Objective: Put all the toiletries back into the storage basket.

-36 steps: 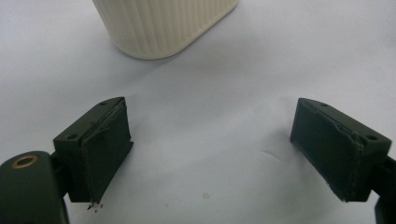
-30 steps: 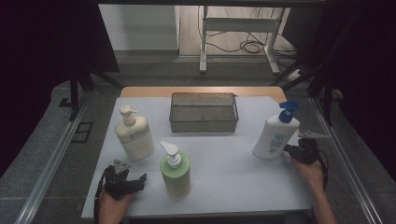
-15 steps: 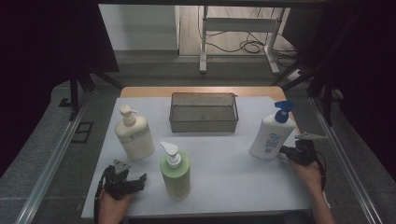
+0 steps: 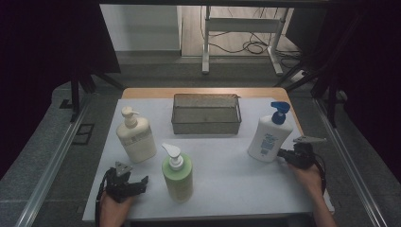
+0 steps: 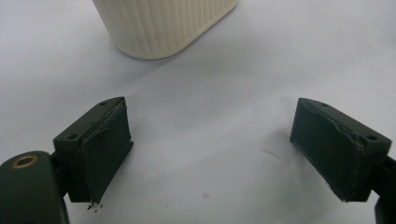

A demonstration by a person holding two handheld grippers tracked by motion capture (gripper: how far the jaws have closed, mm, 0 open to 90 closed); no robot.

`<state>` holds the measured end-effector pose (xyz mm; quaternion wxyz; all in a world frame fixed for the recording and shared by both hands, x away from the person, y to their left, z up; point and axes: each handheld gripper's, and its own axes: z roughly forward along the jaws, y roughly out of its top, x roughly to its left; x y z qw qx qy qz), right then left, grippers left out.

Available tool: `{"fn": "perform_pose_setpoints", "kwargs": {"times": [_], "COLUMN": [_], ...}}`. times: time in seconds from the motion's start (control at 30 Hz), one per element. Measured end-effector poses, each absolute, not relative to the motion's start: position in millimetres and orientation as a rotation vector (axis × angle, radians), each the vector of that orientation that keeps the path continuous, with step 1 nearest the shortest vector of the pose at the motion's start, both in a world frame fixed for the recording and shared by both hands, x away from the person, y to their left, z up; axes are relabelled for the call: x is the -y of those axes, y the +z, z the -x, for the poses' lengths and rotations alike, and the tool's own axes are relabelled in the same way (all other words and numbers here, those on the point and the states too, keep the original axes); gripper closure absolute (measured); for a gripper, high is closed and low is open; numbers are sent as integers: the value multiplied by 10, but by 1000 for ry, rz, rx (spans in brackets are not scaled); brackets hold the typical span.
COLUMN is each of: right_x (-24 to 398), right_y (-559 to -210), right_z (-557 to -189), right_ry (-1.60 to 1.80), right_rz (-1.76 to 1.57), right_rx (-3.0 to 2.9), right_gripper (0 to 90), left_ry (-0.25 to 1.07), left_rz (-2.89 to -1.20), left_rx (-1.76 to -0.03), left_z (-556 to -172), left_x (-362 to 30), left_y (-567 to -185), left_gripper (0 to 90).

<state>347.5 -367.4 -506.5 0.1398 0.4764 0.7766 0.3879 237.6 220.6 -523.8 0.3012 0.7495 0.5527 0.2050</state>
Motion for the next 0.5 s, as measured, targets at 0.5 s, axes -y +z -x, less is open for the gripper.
{"fn": "perform_pose_setpoints", "kwargs": {"times": [0.5], "right_x": [3588], "right_y": [-5079], "right_z": [-3392], "right_ry": [1132], "right_rz": [-1343], "right_rx": [-2281], "right_gripper": [863], "left_ry": [543], "left_rz": [-1989], "left_rx": [-1466], "left_z": [-2376], "left_x": [-2207], "left_y": [-5238], "left_gripper": [119]}}
